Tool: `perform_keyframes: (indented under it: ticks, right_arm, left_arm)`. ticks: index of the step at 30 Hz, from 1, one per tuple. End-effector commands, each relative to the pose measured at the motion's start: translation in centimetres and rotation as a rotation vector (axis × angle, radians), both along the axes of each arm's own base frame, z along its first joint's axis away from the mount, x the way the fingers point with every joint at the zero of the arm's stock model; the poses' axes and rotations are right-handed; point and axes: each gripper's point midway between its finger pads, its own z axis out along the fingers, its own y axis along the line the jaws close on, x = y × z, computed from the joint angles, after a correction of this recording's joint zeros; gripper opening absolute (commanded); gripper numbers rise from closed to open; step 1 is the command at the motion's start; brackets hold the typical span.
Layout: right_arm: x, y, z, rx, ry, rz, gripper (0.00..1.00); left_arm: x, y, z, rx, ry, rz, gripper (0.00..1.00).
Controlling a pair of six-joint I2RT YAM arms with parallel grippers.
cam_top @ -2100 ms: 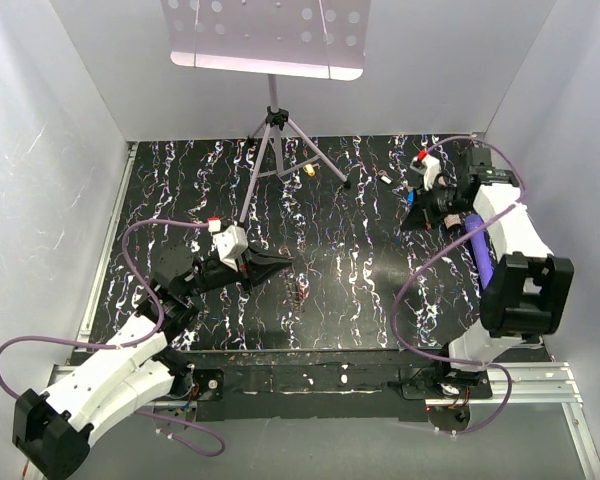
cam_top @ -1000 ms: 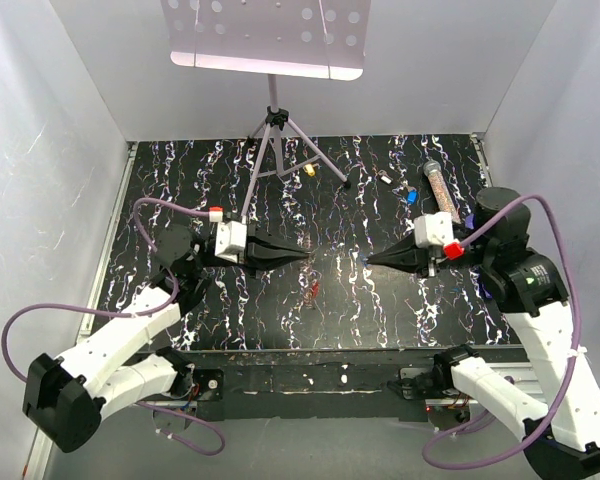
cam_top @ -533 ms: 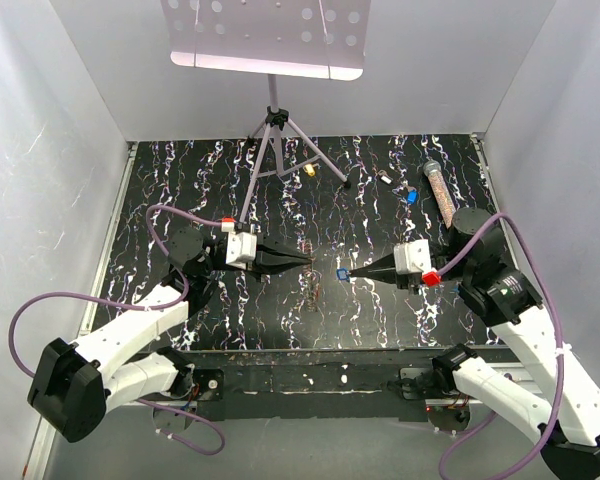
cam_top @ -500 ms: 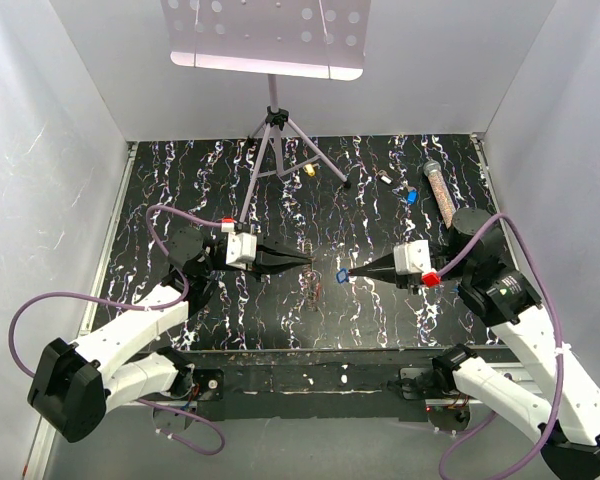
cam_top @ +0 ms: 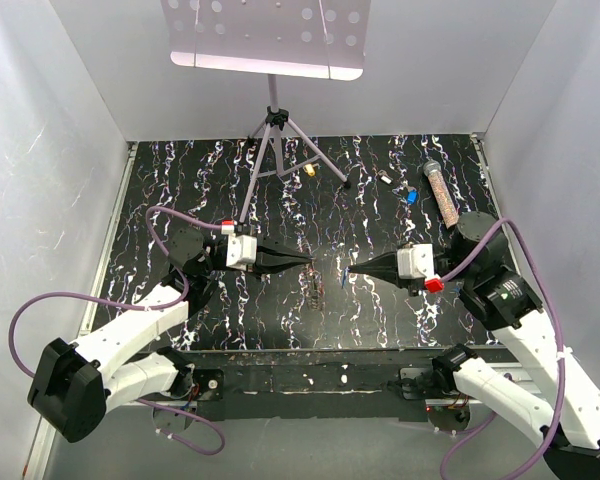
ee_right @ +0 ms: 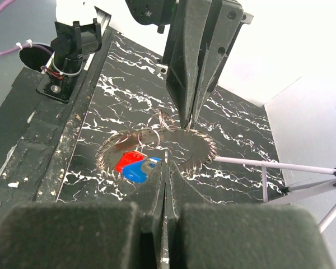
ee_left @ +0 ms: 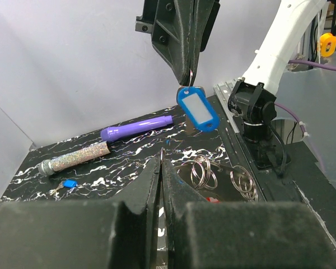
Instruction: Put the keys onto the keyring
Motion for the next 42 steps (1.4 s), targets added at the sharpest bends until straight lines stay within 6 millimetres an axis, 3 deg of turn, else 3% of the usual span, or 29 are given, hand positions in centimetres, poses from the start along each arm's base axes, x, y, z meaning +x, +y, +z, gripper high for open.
perform_keyframes:
  ticks: [1,3,6,11,14,18,21,24,30,42]
  right_arm:
    - [-0.1,0.0,0.7,0.024,-0.016,-0.007,0.01]
    - [0.3,-0.1,0.6,0.022,0.016,-0.035,0.01]
    - [2.6,-0.3,-0.1,-0.023,0.206,-0.197,0.01]
    - [4.8,-2.7,-4.4,-0.216,0.529,-0.399,0.01]
    - [6.2,-6.1,-8.6,-0.369,0.760,-0.567,0.01]
    - [7.1,-12.1,-16.0,-0.648,1.034,-0.764,0.01]
    - [6.1,-15.0,-19.4,-0.821,1.183,-0.822,0.01]
    - [5.3,-16.8,-21.6,-0.928,1.254,-0.867,0.01]
    - [5.6,-18.0,-24.6,-1.015,1.381,-0.956,0.01]
    - [12.4,-17.0,-27.8,-0.949,1.495,-1.051,0.01]
  left_arm:
    - [-0.1,0.3,0.7,-0.018,-0.042,0.013,0.00]
    - [0.0,0.3,0.6,-0.012,-0.040,0.015,0.00]
    - [0.1,0.3,0.4,-0.005,-0.048,0.029,0.00]
    - [0.4,0.6,-0.1,0.017,-0.066,0.063,0.00]
    - [0.3,0.9,0.0,0.022,-0.080,0.078,0.00]
    - [0.3,1.1,-0.1,0.029,-0.088,0.089,0.00]
    - [0.2,1.2,0.0,0.028,-0.092,0.094,0.00]
    - [0.2,1.3,0.2,0.030,-0.101,0.104,0.00]
    - [0.2,1.4,0.3,0.028,-0.100,0.104,0.00]
    - [0.3,1.4,0.3,0.024,-0.096,0.110,0.00]
